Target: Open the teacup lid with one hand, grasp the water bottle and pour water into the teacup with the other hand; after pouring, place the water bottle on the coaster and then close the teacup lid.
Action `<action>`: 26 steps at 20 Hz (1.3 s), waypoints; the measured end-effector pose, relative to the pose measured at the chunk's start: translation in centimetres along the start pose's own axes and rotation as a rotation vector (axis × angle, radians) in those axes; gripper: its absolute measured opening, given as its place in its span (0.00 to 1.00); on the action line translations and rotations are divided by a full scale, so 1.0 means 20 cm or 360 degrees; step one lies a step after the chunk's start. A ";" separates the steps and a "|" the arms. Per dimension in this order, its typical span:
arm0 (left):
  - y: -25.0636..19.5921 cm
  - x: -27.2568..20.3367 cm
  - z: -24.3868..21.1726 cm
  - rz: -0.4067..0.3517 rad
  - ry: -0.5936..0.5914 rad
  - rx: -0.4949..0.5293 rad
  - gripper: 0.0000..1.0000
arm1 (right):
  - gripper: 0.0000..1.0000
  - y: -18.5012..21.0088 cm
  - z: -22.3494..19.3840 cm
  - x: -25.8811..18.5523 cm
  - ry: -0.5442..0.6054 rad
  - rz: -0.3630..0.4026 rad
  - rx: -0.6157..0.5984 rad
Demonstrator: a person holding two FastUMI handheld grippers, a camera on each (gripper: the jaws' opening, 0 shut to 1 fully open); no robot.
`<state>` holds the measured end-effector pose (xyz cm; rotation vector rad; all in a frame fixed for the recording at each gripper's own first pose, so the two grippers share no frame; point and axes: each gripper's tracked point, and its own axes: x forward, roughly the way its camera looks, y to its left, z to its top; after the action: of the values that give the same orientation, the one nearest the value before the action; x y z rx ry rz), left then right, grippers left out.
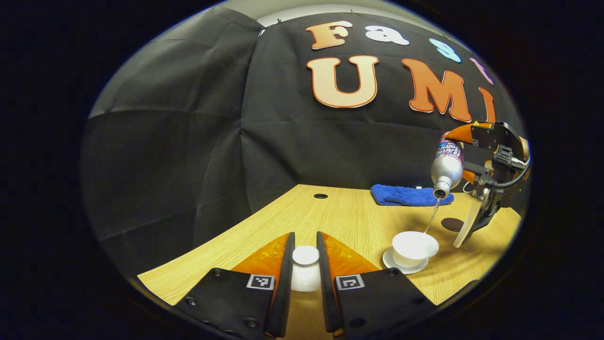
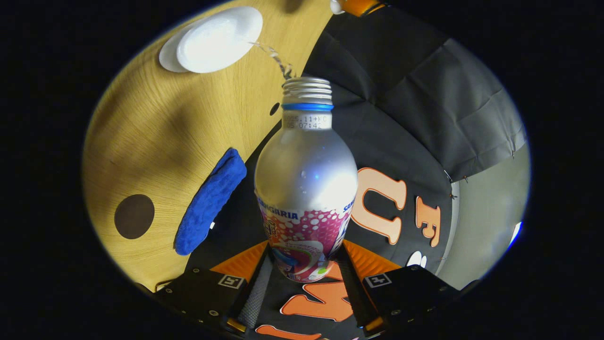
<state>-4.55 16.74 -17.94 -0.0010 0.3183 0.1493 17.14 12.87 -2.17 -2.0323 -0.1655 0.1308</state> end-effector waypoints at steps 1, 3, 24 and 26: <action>0.00 0.00 0.00 -0.0001 0.0001 -0.0002 0.33 | 0.77 0.01 0.01 0.00 -0.0012 0.0004 -0.0010; 0.00 0.00 -0.01 0.0004 0.0001 -0.0008 0.33 | 0.77 0.02 0.04 0.01 -0.0031 0.0013 -0.0029; -0.13 -0.01 0.04 -0.0056 -0.0051 -0.0001 0.33 | 0.78 0.43 0.24 -0.13 -0.0112 0.0541 0.0716; -0.17 -0.01 0.07 -0.0079 -0.0069 0.0006 0.33 | 0.78 0.44 0.20 -0.12 -0.0082 0.0598 0.0903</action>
<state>-3.82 13.38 -16.58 -0.0020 0.2753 0.0996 14.62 12.01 -11.72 -1.4732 0.2060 0.4168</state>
